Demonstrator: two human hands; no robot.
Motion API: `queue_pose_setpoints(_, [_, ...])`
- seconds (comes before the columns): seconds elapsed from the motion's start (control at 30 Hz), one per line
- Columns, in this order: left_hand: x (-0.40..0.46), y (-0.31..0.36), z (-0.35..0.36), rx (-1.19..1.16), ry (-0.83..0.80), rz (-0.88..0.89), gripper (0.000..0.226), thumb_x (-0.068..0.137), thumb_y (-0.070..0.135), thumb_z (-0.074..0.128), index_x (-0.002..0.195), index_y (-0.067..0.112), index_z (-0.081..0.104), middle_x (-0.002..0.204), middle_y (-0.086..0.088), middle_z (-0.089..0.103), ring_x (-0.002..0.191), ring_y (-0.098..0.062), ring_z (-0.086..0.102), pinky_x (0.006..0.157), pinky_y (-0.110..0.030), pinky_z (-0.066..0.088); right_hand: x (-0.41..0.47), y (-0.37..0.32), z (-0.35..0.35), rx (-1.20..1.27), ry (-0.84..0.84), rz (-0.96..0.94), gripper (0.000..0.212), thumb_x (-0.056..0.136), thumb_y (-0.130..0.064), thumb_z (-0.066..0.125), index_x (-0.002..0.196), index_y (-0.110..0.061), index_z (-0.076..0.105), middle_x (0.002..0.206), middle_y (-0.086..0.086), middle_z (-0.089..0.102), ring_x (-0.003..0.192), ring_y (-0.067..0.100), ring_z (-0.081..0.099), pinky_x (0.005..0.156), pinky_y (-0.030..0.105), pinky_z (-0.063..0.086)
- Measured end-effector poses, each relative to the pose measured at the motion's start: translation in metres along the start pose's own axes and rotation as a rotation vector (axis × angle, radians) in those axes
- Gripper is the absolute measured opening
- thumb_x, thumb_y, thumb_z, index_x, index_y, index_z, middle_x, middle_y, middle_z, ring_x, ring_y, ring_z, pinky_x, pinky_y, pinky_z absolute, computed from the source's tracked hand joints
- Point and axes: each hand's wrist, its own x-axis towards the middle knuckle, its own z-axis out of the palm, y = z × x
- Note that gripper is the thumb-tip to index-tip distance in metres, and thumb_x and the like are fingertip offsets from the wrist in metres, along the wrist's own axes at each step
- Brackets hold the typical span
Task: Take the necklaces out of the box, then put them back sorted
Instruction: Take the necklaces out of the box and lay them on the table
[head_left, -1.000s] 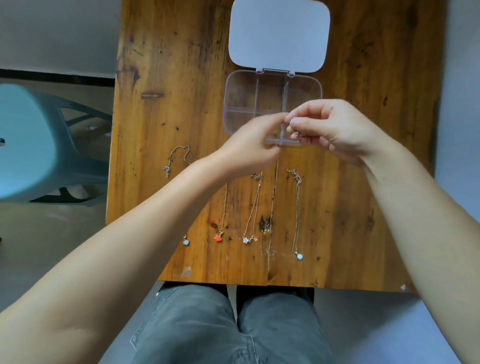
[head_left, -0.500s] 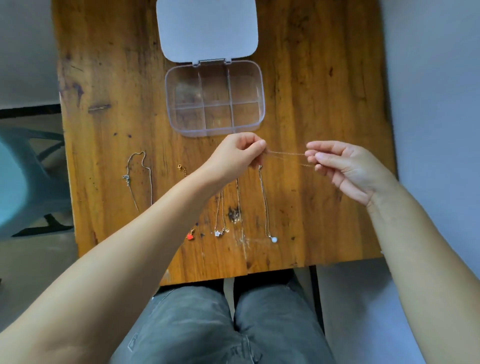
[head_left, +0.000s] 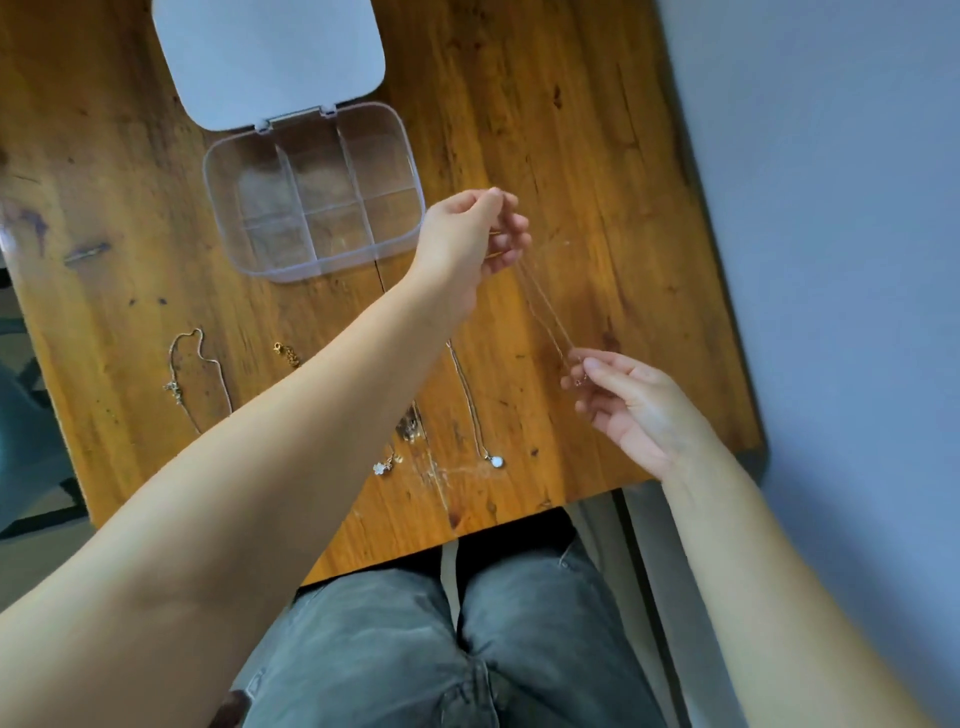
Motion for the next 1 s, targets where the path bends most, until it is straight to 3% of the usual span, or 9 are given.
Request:
queue_pose_setpoints(0.13, [0.011, 0.001, -0.003, 0.029, 0.055, -0.023, 0.019, 0.096, 0.015, 0.050, 0.087, 0.009, 0.065, 0.068, -0.004, 0.068, 0.060, -0.013, 0.068, 0.061, -0.023, 0.058, 0.000, 0.006, -0.004, 0.194, -0.085, 0.053, 0.019, 0.090, -0.006, 0.058, 0.087, -0.015, 0.074, 0.076, 0.001, 0.070, 0.070, 0.011, 0.067, 0.055, 0.021, 0.054])
queue_pose_setpoints(0.2, [0.015, -0.002, -0.006, 0.059, 0.074, -0.025, 0.018, 0.096, 0.015, 0.050, 0.087, 0.009, 0.065, 0.073, -0.005, 0.069, 0.063, -0.014, 0.069, 0.063, -0.024, 0.059, 0.001, 0.008, -0.007, 0.175, -0.090, 0.046, 0.019, 0.089, -0.005, 0.058, 0.089, -0.014, 0.074, 0.078, 0.001, 0.071, 0.071, 0.010, 0.068, 0.057, 0.021, 0.054])
queue_pose_setpoints(0.33, [0.022, -0.008, -0.010, 0.125, 0.097, -0.022, 0.018, 0.095, 0.017, 0.051, 0.093, 0.007, 0.066, 0.081, -0.008, 0.070, 0.069, -0.017, 0.071, 0.065, -0.026, 0.059, 0.000, 0.017, -0.009, -0.142, 0.022, 0.007, 0.013, 0.088, -0.004, 0.063, 0.094, -0.010, 0.073, 0.080, 0.003, 0.074, 0.074, 0.011, 0.071, 0.060, 0.019, 0.055])
queue_pose_setpoints(0.53, [0.025, -0.013, -0.004, 0.234, 0.060, 0.045, 0.016, 0.094, 0.017, 0.054, 0.087, 0.008, 0.066, 0.080, -0.008, 0.070, 0.066, -0.014, 0.069, 0.063, -0.024, 0.058, -0.001, 0.042, -0.003, -0.469, 0.185, -0.058, 0.007, 0.089, -0.010, 0.063, 0.085, -0.013, 0.068, 0.071, 0.000, 0.071, 0.060, 0.008, 0.067, 0.053, 0.018, 0.052])
queue_pose_setpoints(0.67, [0.027, -0.025, -0.003, 0.775, 0.046, 0.306, 0.018, 0.093, 0.020, 0.054, 0.091, 0.010, 0.069, 0.094, -0.004, 0.068, 0.083, -0.015, 0.061, 0.068, -0.021, 0.049, -0.001, 0.061, 0.004, -0.794, 0.273, -0.131, 0.008, 0.090, -0.016, 0.062, 0.082, -0.019, 0.062, 0.072, -0.002, 0.070, 0.056, 0.006, 0.066, 0.051, 0.016, 0.047])
queue_pose_setpoints(0.77, [0.031, -0.034, -0.005, 1.137, -0.015, 0.490, 0.019, 0.093, 0.021, 0.053, 0.100, 0.011, 0.067, 0.105, -0.006, 0.065, 0.099, -0.022, 0.055, 0.078, -0.032, 0.048, -0.002, 0.077, 0.007, -0.939, 0.323, -0.163, 0.011, 0.091, -0.020, 0.061, 0.081, -0.020, 0.057, 0.071, -0.004, 0.067, 0.053, 0.003, 0.063, 0.051, 0.012, 0.041])
queue_pose_setpoints(0.87, [0.033, -0.038, -0.009, 1.344, -0.096, 0.623, 0.019, 0.093, 0.021, 0.052, 0.101, 0.011, 0.065, 0.105, -0.010, 0.062, 0.102, -0.026, 0.051, 0.081, -0.036, 0.043, -0.003, 0.084, 0.007, -1.018, 0.323, -0.186, 0.009, 0.092, -0.021, 0.060, 0.085, -0.018, 0.054, 0.069, -0.004, 0.064, 0.060, 0.006, 0.063, 0.054, 0.014, 0.044])
queue_pose_setpoints(1.0, [0.032, -0.037, -0.017, 1.426, -0.154, 0.663, 0.022, 0.093, 0.023, 0.051, 0.111, 0.013, 0.059, 0.110, -0.010, 0.059, 0.105, -0.027, 0.048, 0.085, -0.037, 0.041, -0.005, 0.080, 0.009, -1.081, 0.316, -0.196, 0.009, 0.092, -0.024, 0.059, 0.091, -0.017, 0.054, 0.071, -0.002, 0.064, 0.065, 0.012, 0.064, 0.059, 0.023, 0.052])
